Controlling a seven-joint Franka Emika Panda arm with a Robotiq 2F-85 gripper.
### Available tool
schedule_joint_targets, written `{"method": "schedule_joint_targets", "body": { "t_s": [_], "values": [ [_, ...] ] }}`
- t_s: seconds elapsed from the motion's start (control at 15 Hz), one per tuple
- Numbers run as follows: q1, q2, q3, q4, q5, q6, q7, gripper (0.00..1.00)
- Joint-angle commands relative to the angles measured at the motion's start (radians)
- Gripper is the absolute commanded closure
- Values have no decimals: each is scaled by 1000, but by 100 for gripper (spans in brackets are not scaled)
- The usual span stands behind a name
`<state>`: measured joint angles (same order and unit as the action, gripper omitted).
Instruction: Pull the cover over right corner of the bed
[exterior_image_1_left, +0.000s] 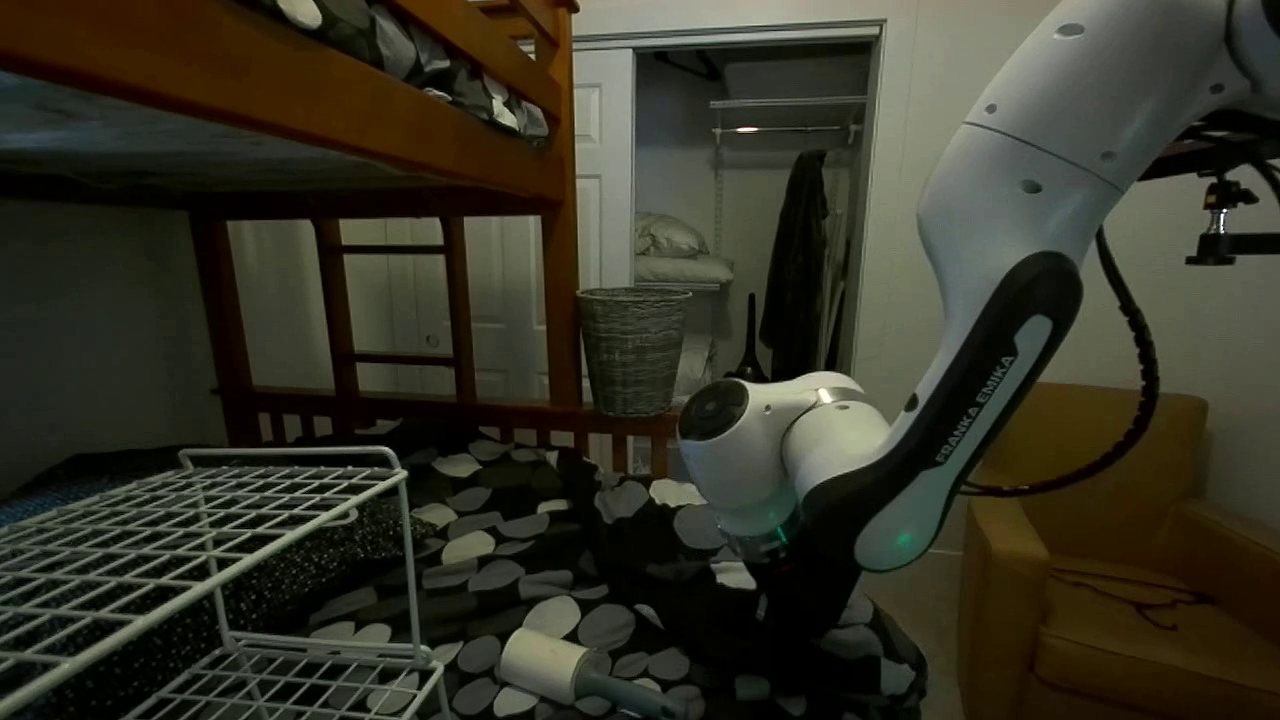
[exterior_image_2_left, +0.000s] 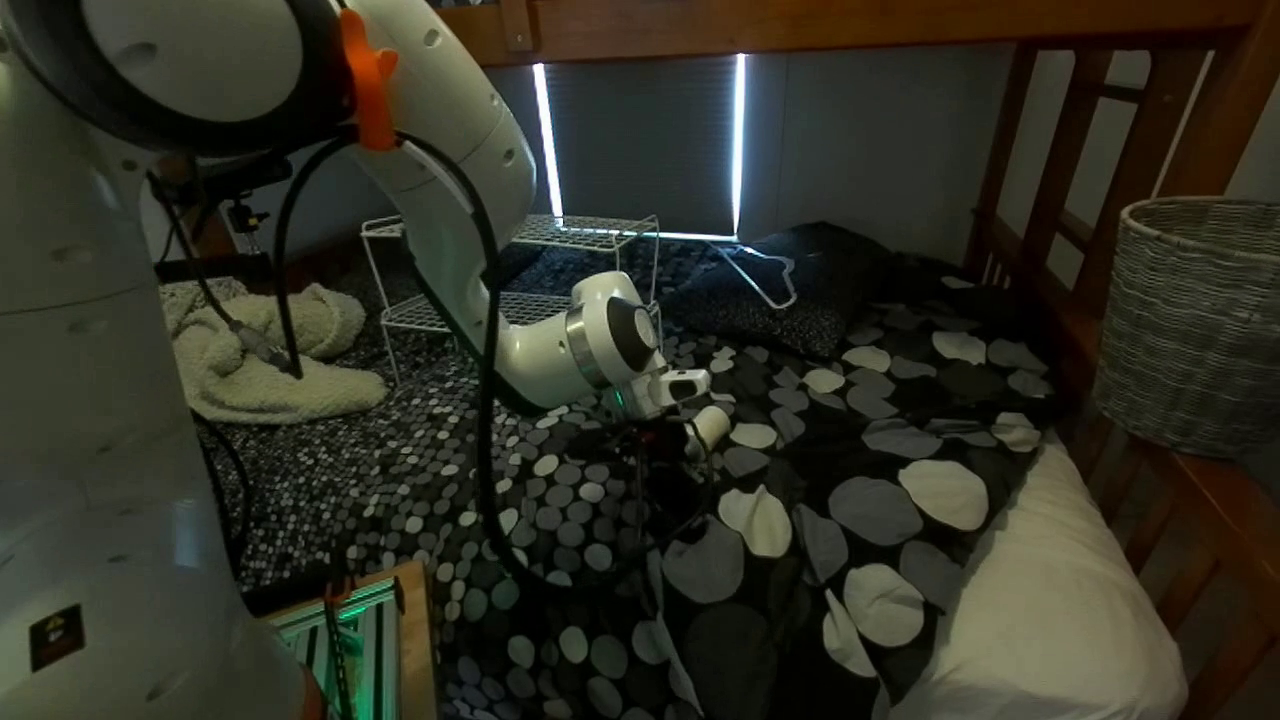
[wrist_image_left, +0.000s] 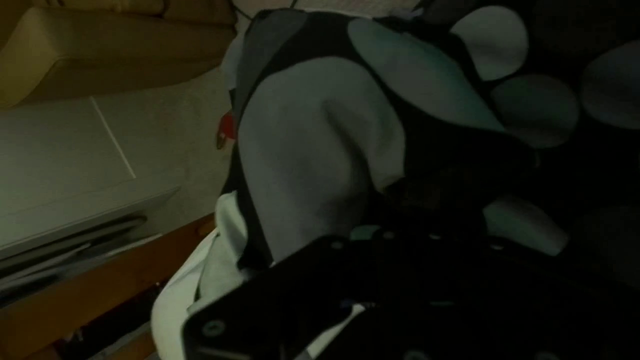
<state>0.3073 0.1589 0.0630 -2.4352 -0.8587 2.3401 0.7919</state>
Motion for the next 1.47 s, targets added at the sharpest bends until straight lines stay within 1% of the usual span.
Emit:
{"method": "schedule_joint_targets", "body": {
  "t_s": [0.0,0.13,0.2,0.33,0.8,0.87,1.07,1.13,1.2,1.27,1.4],
  "values": [
    [-85,-162,-15,-112,-147,-6,4,99],
    [-137,-220,-23,-141,-191,-19,18,99],
    [-125,-133,13,-72,-136,-13,0,97],
    [-159,-180,3,-99,-161,-13,-1,97],
    [-163,-197,4,-115,-163,-12,-1,97],
    [-163,-198,4,-115,-163,-12,-1,99],
    [-226,-133,-43,-81,-216,-37,39,99],
    [-253,-116,-64,-78,-202,-35,32,99],
    [-282,-103,-87,-72,-233,-25,65,99],
    [-309,-88,-110,-61,-241,-7,79,99],
    [-360,-38,-155,-24,-270,67,137,99]
  ]
}}
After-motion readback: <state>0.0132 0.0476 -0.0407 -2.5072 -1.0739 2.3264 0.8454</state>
